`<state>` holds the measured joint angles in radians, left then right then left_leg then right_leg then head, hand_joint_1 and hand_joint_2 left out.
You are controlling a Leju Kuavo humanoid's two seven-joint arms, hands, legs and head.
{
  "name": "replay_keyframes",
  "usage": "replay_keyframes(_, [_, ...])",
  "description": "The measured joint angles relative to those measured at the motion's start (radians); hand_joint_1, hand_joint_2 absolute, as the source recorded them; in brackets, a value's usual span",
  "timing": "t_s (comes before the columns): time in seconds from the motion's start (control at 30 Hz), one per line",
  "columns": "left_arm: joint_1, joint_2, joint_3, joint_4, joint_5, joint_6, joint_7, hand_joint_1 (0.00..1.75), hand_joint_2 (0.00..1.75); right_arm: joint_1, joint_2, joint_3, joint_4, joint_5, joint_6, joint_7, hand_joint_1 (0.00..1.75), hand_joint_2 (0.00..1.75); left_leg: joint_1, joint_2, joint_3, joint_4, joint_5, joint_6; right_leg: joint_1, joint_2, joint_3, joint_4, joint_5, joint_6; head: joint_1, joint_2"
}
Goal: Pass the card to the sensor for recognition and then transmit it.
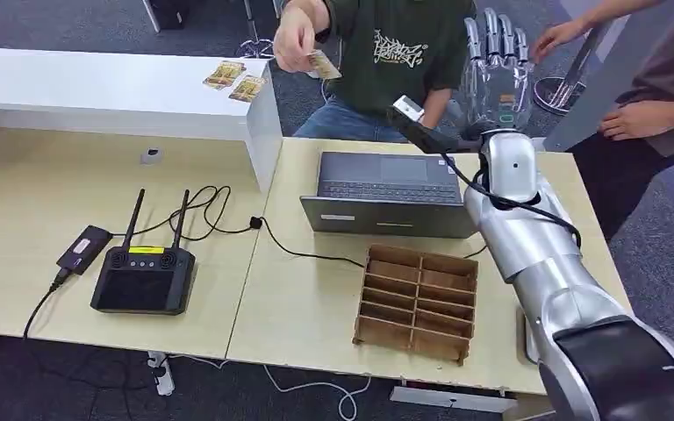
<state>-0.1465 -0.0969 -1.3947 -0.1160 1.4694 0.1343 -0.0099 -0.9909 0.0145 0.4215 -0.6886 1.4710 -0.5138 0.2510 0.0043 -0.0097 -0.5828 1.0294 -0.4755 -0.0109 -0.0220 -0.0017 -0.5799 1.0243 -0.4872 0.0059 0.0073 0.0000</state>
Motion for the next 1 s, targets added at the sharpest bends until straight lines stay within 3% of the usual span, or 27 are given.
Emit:
replay_keyframes(0.43, [0.004,0.0,0.0,0.0,0.011,0.003,-0.013,0.0,0.0,0.038,-0.035,-0.036,-0.091,-0.05,-0.065,-0.021,0.0,1.75,0.0,0.0,0.0,0.001,0.0,0.0,0.0,0.0,0.0,0.0,0.0,0.0,0.0,0.0])
replay_keyframes(0.53, [0.006,0.0,0.0,0.0,0.013,0.006,-0.026,0.0,0.0,0.083,-0.059,-0.056,-0.167,-0.053,-0.098,-0.023,0.0,1.75,0.0,0.0,0.0,0.001,0.0,0.0,0.0,0.0,0.0,-0.001,0.0,0.0,0.0,0.0])
replay_keyframes(0.8, [0.02,0.0,0.001,0.0,0.018,0.012,-0.046,0.0,0.0,0.329,-0.139,-0.129,-0.519,-0.09,-0.091,-0.061,0.0,1.75,0.0,0.0,-0.001,0.001,-0.001,0.0,0.0,0.0,-0.001,-0.001,0.0,0.0,0.0,0.0])
replay_keyframes(1.0, [0.021,0.0,0.002,0.0,0.018,0.016,-0.047,0.0,0.0,0.42,-0.166,-0.155,-0.65,-0.108,-0.091,-0.073,0.0,1.75,0.0,0.0,-0.001,0.001,-0.001,0.0,0.0,0.0,-0.001,-0.001,0.0,0.0,0.0,0.0])
